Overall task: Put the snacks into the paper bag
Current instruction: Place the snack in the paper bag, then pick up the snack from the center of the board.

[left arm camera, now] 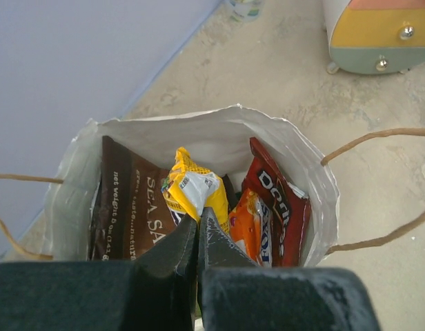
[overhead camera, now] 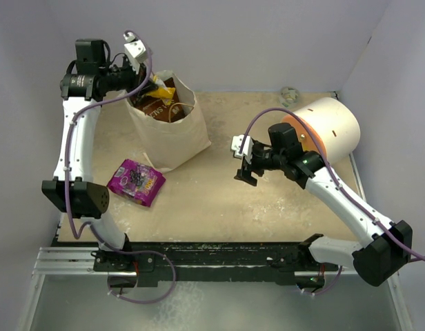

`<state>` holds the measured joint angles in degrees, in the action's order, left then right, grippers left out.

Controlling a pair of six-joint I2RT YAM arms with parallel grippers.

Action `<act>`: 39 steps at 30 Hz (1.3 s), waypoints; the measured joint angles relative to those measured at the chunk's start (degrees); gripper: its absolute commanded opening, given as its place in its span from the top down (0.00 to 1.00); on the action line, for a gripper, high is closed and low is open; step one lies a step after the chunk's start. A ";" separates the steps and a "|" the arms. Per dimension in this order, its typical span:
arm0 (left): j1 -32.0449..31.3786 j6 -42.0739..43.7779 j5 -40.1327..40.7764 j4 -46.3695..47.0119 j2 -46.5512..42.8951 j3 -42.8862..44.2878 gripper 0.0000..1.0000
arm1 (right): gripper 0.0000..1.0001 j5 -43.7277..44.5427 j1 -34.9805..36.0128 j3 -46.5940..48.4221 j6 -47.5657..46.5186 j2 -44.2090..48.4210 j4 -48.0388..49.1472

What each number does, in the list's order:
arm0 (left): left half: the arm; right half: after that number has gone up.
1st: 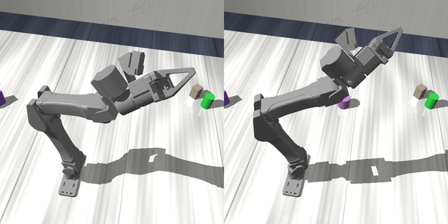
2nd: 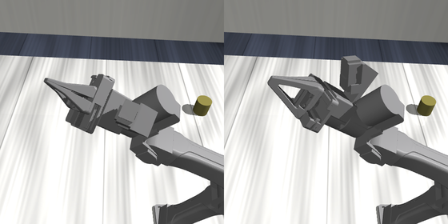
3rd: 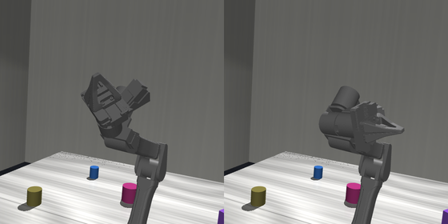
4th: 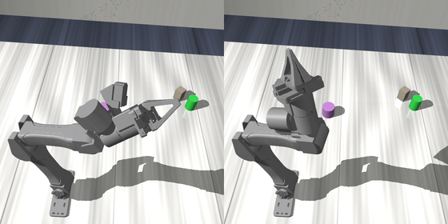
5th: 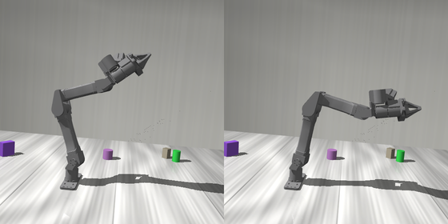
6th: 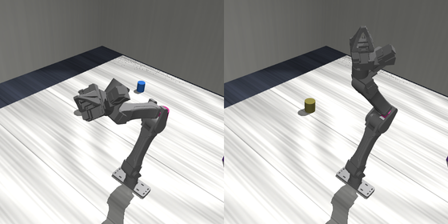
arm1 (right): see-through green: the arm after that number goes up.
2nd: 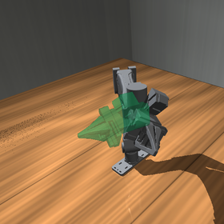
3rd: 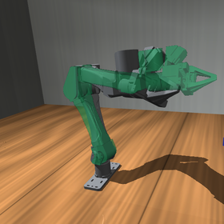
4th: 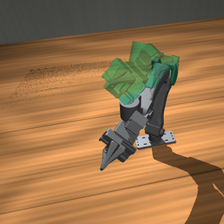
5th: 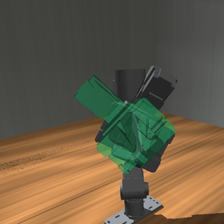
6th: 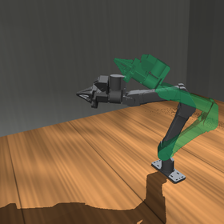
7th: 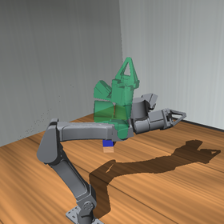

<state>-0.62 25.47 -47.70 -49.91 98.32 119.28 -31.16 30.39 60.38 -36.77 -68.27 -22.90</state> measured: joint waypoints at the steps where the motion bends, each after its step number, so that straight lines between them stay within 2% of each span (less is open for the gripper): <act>1: -0.22 0.24 0.20 -1.16 1.07 0.85 0.96 | 0.18 -0.26 0.00 0.00 0.02 0.00 0.00; 4: -0.61 0.66 0.70 -4.07 4.17 2.93 0.84 | 0.18 -0.83 0.00 0.00 0.00 0.00 0.02; 10: -0.98 0.81 2.51 -9.49 7.98 3.82 0.43 | 0.18 -1.60 0.00 0.00 0.00 -0.09 0.07; 12: -0.96 1.05 4.07 -10.54 8.17 3.82 0.34 | 0.18 -1.62 0.00 0.00 0.02 -0.46 0.11; 19: -0.96 1.09 8.37 -8.11 3.91 -1.40 0.10 | 0.17 -1.55 0.00 0.00 0.04 -1.53 0.15; 24: -0.96 0.59 11.32 -4.17 -2.01 -6.49 0.01 | 0.16 -1.31 0.00 0.00 0.35 -1.53 0.68; 31: -0.33 -0.02 17.40 -0.26 -12.33 -13.27 0.01 | 0.16 -1.14 -0.70 0.00 1.90 -1.51 0.96; 39: 11.17 0.26 19.63 -2.38 -24.33 -24.50 0.01 | 0.16 -0.90 -1.88 0.00 2.84 -1.31 1.31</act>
<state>10.55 25.74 -28.08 -52.29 74.00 94.78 -32.05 28.51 60.38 -33.93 -69.58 -21.58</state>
